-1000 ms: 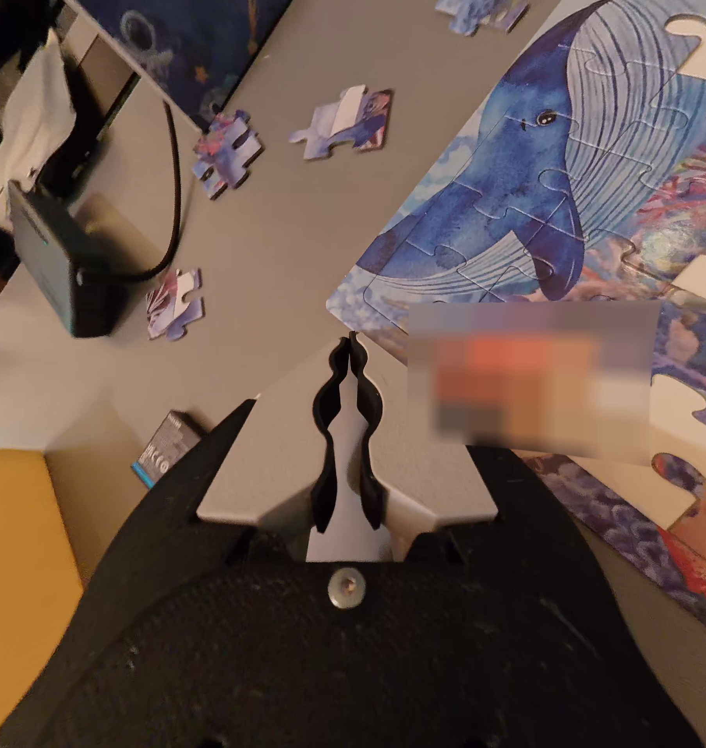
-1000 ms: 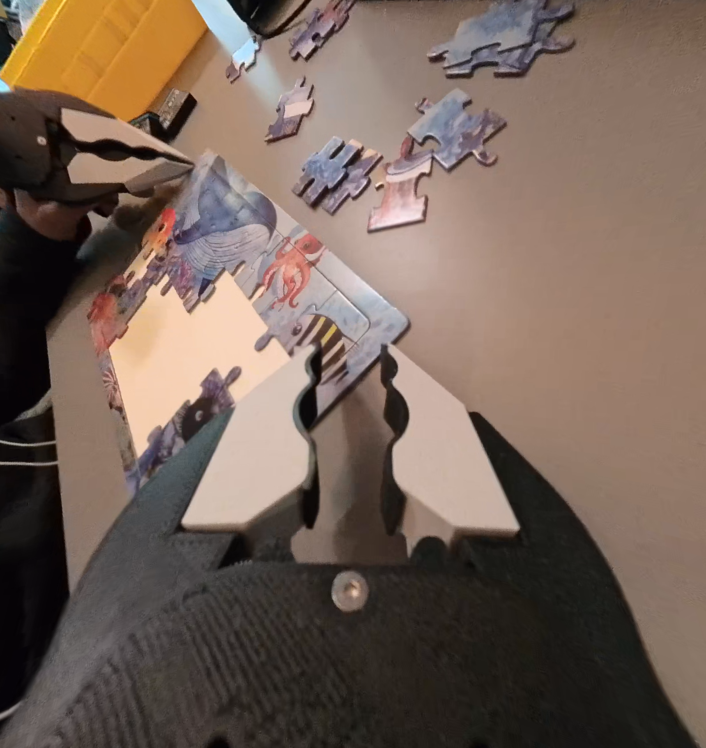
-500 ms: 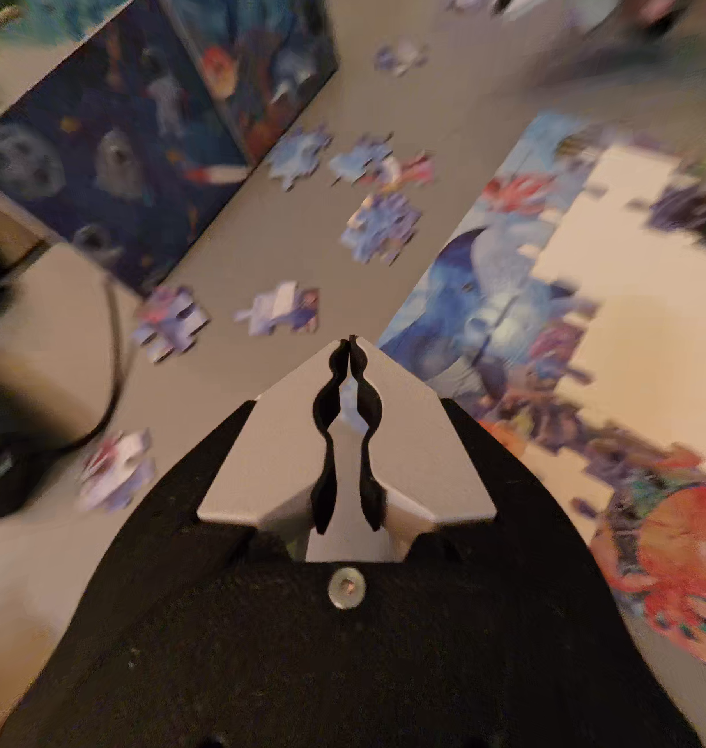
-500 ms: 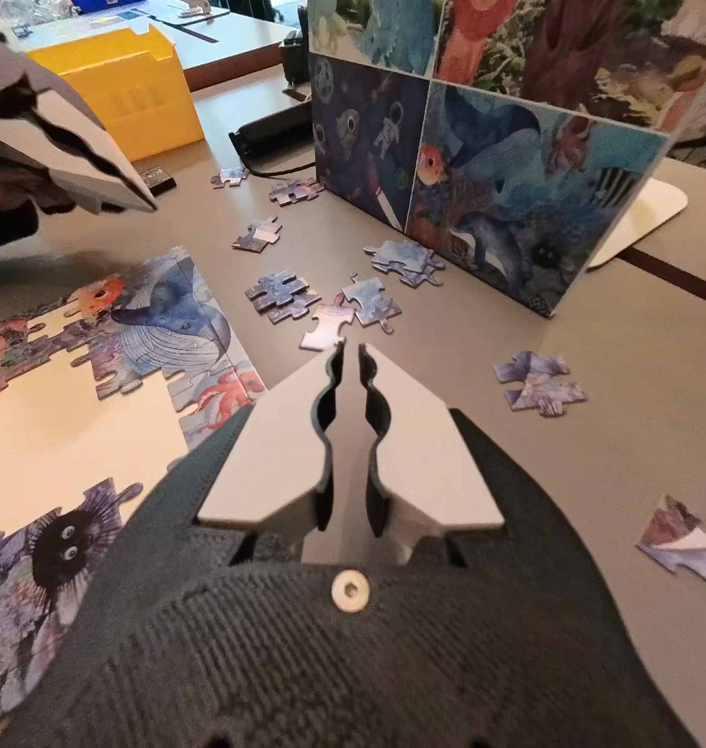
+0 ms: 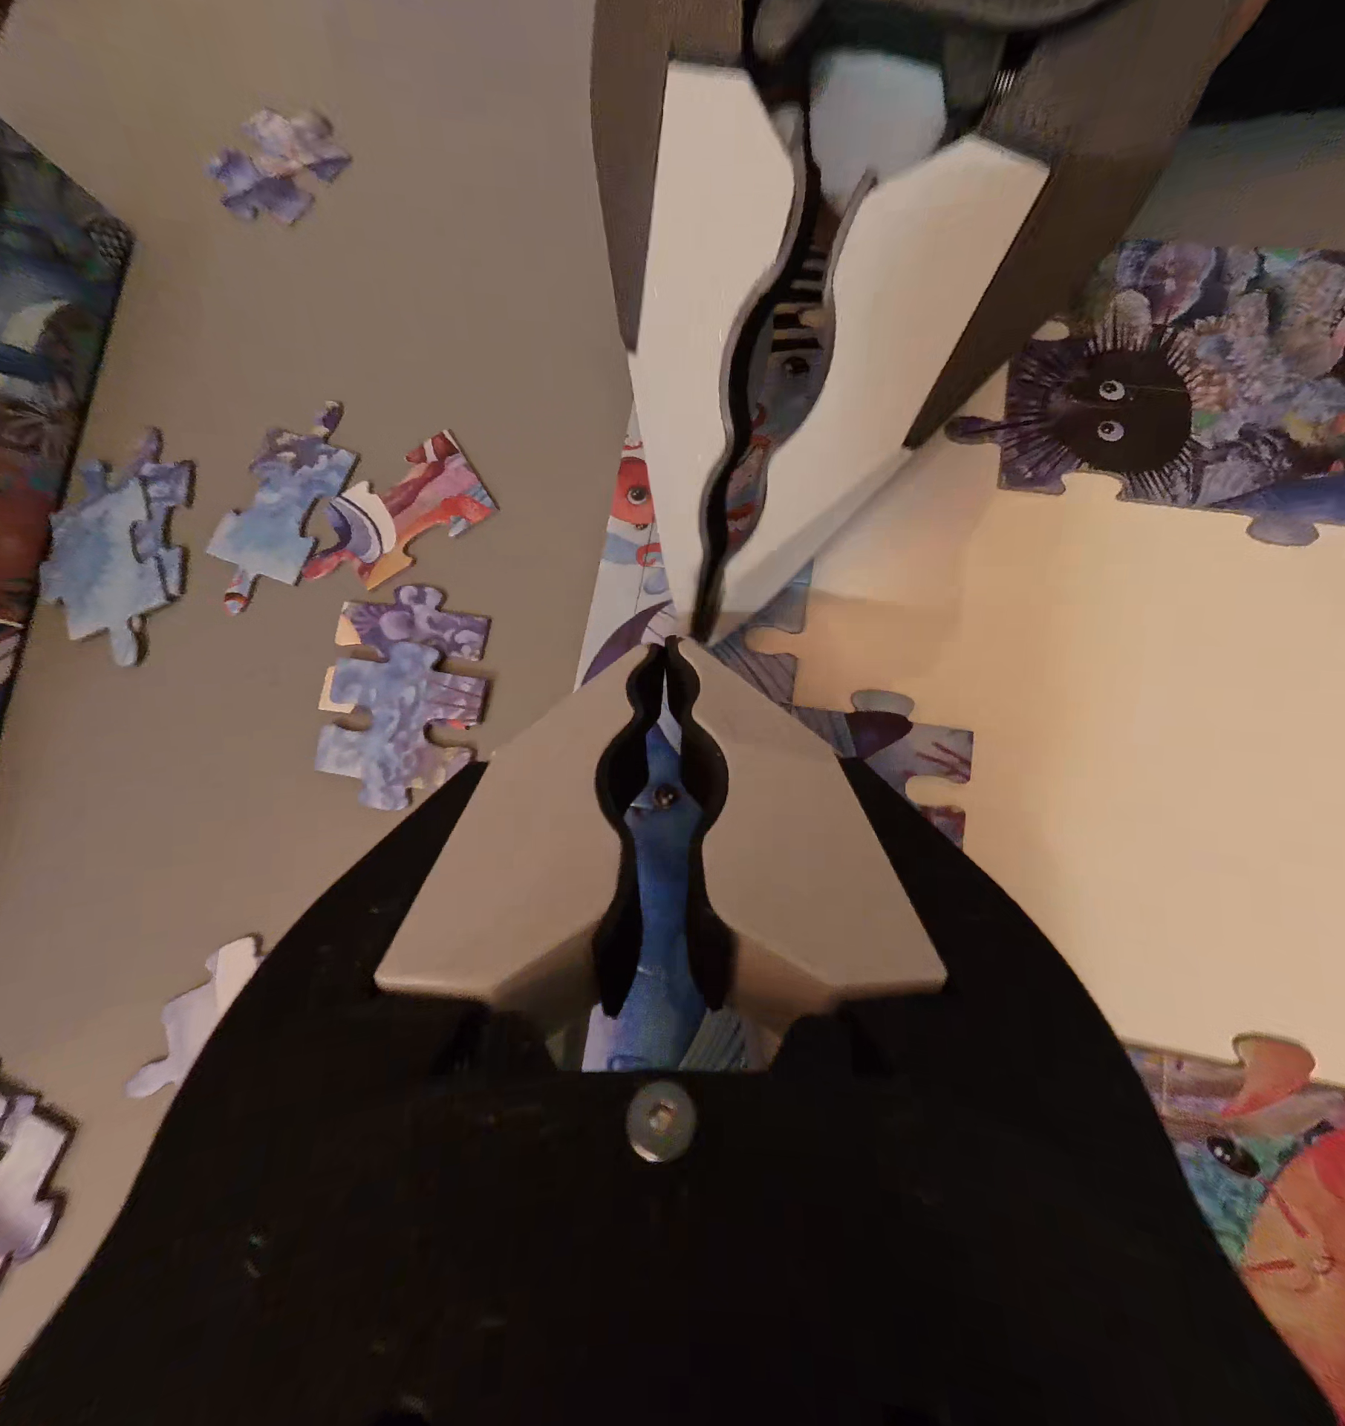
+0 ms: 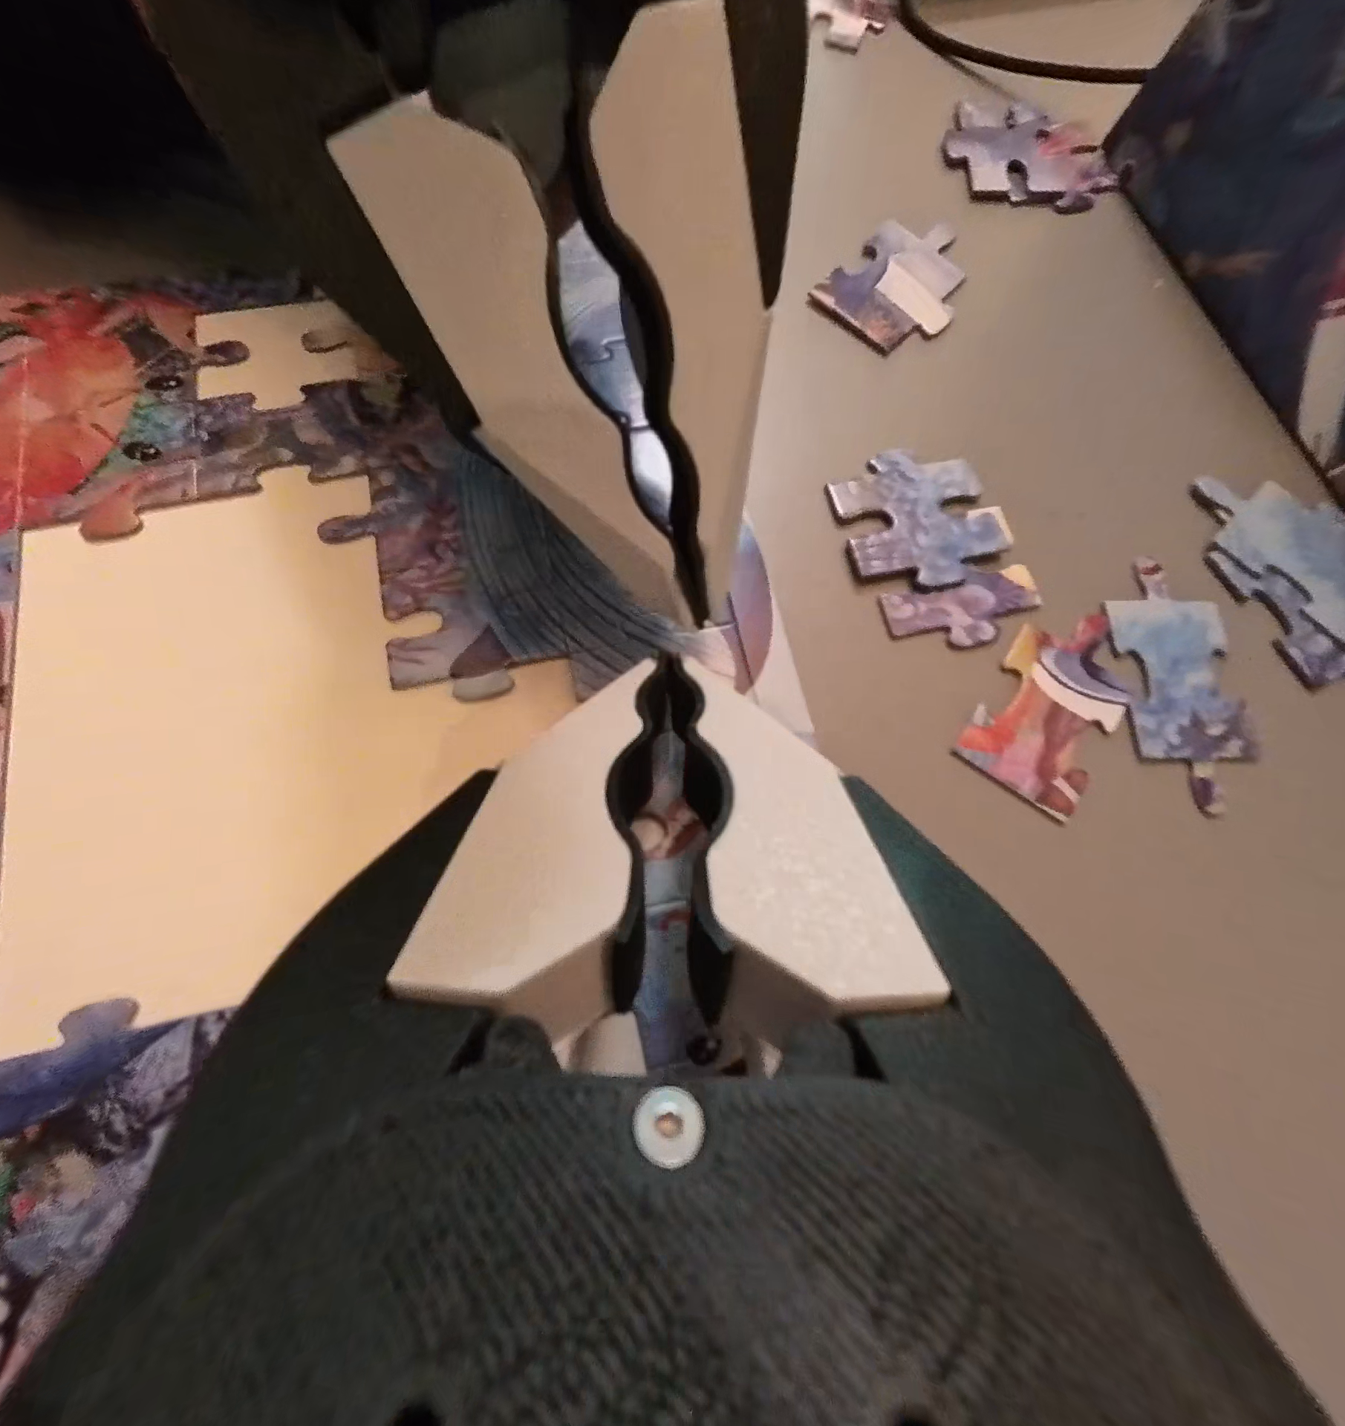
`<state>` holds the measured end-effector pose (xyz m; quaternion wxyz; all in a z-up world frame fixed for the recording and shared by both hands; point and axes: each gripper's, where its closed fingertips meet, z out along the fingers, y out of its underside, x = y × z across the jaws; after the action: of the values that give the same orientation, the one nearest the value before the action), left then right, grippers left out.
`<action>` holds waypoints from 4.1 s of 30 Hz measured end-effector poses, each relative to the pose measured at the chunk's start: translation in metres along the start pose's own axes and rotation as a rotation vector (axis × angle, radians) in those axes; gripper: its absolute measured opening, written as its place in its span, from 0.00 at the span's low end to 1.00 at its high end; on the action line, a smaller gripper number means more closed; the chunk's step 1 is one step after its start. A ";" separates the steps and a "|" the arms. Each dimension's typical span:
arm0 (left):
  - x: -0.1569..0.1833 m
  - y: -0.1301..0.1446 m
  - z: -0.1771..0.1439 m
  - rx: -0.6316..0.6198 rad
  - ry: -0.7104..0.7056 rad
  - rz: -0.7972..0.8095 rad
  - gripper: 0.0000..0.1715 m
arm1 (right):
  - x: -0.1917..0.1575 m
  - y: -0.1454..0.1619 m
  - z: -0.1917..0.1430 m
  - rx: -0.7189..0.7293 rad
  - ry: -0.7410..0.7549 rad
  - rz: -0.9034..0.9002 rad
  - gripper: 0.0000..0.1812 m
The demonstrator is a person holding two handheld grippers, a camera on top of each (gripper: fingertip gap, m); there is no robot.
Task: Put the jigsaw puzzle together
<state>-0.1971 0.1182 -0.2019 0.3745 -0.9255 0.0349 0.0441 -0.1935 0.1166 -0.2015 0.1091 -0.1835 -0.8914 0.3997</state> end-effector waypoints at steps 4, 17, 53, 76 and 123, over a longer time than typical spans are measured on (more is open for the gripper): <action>-0.003 0.010 -0.010 0.009 0.023 0.030 0.00 | -0.004 -0.001 0.009 -0.025 -0.026 -0.021 0.00; -0.006 0.055 -0.031 -0.092 0.032 -0.098 0.00 | 0.026 0.070 -0.066 -0.087 0.009 0.193 0.00; 0.001 0.039 -0.016 -0.071 0.009 -0.184 0.00 | 0.006 0.032 -0.019 -0.082 0.021 0.142 0.00; -0.009 0.029 -0.061 0.128 -0.085 -0.078 0.00 | 0.015 0.043 -0.042 0.014 0.047 0.077 0.00; -0.070 0.065 -0.079 0.202 -0.306 -0.259 0.23 | 0.084 0.051 -0.074 0.123 0.367 0.211 0.23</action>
<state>-0.2690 0.0189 -0.1832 0.4689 -0.8625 -0.1375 0.1318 -0.2320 0.2321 -0.1869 0.2382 -0.3384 -0.8065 0.4223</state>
